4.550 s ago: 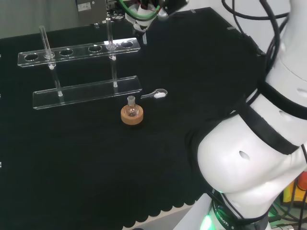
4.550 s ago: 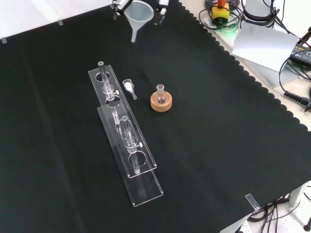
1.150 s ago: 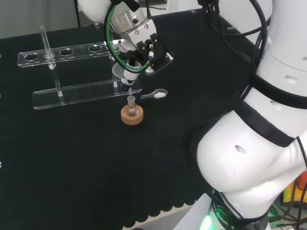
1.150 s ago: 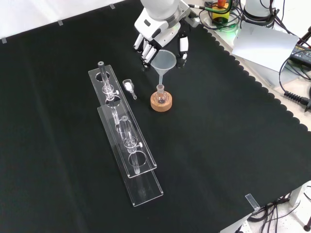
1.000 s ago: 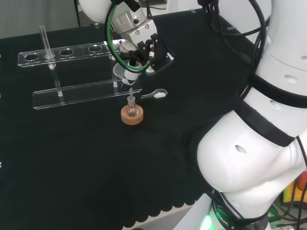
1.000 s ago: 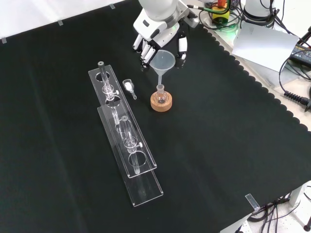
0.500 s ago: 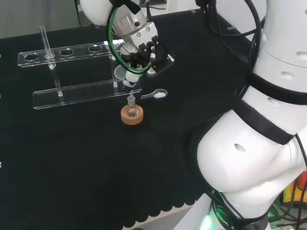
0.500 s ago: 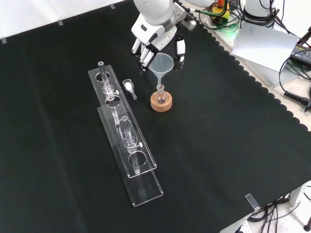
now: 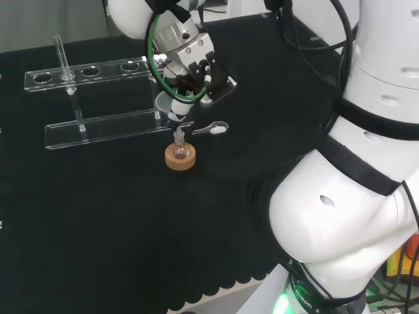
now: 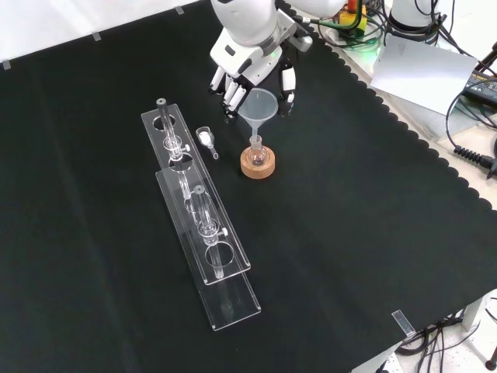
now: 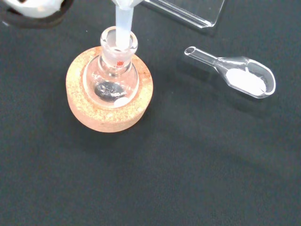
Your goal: Place the funnel on the round-bottom flask.
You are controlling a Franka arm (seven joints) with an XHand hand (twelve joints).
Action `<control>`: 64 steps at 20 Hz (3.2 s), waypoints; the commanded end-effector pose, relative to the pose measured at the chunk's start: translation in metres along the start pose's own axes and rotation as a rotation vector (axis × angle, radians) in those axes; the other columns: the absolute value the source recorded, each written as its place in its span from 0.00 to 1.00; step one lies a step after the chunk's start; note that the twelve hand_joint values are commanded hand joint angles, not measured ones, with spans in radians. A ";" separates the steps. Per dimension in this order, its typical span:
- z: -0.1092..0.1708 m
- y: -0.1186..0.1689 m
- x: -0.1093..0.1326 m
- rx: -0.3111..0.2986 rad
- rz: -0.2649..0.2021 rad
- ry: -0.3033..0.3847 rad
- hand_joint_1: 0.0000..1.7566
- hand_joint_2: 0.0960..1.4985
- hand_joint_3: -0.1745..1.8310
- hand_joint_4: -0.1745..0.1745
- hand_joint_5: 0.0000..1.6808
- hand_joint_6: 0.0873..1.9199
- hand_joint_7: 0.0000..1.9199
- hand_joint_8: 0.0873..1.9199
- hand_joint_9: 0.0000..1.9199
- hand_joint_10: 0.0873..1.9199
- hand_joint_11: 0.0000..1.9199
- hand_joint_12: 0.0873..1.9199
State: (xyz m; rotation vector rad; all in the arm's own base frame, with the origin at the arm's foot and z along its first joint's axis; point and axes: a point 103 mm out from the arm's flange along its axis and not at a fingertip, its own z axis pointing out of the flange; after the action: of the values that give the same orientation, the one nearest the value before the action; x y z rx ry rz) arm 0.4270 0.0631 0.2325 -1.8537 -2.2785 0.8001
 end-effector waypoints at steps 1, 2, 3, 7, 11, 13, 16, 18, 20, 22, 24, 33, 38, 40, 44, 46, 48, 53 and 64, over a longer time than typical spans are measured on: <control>0.002 0.001 0.000 0.005 -0.004 -0.001 0.45 0.43 0.37 0.39 0.33 0.38 0.34 0.36 0.55 0.23 0.27 0.65; 0.003 0.002 0.001 0.008 -0.003 -0.003 0.45 0.43 0.37 0.39 0.33 0.38 0.34 0.36 0.55 0.23 0.27 0.65; 0.004 0.003 0.002 0.011 -0.002 -0.004 0.45 0.43 0.37 0.39 0.33 0.38 0.34 0.36 0.55 0.23 0.27 0.65; 0.007 0.005 0.003 0.019 -0.005 -0.003 0.45 0.43 0.37 0.39 0.33 0.38 0.34 0.36 0.55 0.23 0.27 0.65; 0.008 0.006 0.003 0.022 -0.009 0.000 0.45 0.43 0.37 0.39 0.33 0.38 0.34 0.36 0.55 0.23 0.27 0.65; 0.009 0.006 0.004 0.024 -0.010 -0.002 0.45 0.43 0.37 0.39 0.33 0.38 0.34 0.36 0.55 0.23 0.27 0.65; 0.010 0.006 0.004 0.027 -0.012 -0.001 0.45 0.43 0.37 0.39 0.32 0.38 0.34 0.37 0.55 0.23 0.27 0.65; 0.011 0.006 0.004 0.028 -0.013 -0.003 0.45 0.43 0.37 0.39 0.32 0.38 0.34 0.37 0.55 0.23 0.27 0.65; 0.014 0.007 0.006 0.031 -0.010 -0.006 0.45 0.43 0.37 0.39 0.32 0.38 0.34 0.37 0.55 0.23 0.27 0.65; 0.018 0.009 0.008 0.031 -0.013 -0.002 0.45 0.43 0.37 0.39 0.32 0.38 0.34 0.37 0.55 0.23 0.27 0.65; 0.018 0.008 0.006 0.031 -0.017 0.008 0.45 0.43 0.37 0.39 0.32 0.38 0.34 0.37 0.55 0.23 0.27 0.65; 0.020 0.009 0.007 0.042 -0.015 0.006 0.45 0.43 0.37 0.39 0.32 0.38 0.34 0.37 0.54 0.23 0.27 0.65; 0.022 0.010 0.008 0.044 -0.020 0.005 0.45 0.43 0.37 0.36 0.26 0.35 0.32 0.37 0.52 0.23 0.27 0.65; 0.023 0.010 0.009 0.043 -0.012 -0.004 0.45 0.43 0.37 0.35 0.22 0.28 0.30 0.38 0.49 0.24 0.26 0.66; 0.026 0.008 0.012 0.047 -0.005 -0.013 0.44 0.41 0.37 0.33 0.20 0.13 0.27 0.39 0.45 0.27 0.25 0.66; 0.027 0.007 0.013 0.056 -0.003 -0.015 0.43 0.41 0.37 0.33 0.19 0.08 0.25 0.39 0.44 0.27 0.25 0.67; 0.027 0.006 0.012 0.063 -0.005 -0.014 0.43 0.41 0.37 0.33 0.19 0.05 0.24 0.39 0.43 0.27 0.24 0.67; 0.029 0.001 0.011 0.063 -0.003 -0.012 0.43 0.40 0.36 0.33 0.17 0.02 0.22 0.38 0.42 0.27 0.23 0.67; 0.026 -0.005 0.017 0.048 -0.011 -0.028 0.41 0.38 0.35 0.35 0.14 0.00 0.12 0.35 0.33 0.27 0.22 0.68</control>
State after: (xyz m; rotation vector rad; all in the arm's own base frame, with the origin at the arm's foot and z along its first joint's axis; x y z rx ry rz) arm 0.4091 0.0685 0.2078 -1.8177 -2.2551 0.8753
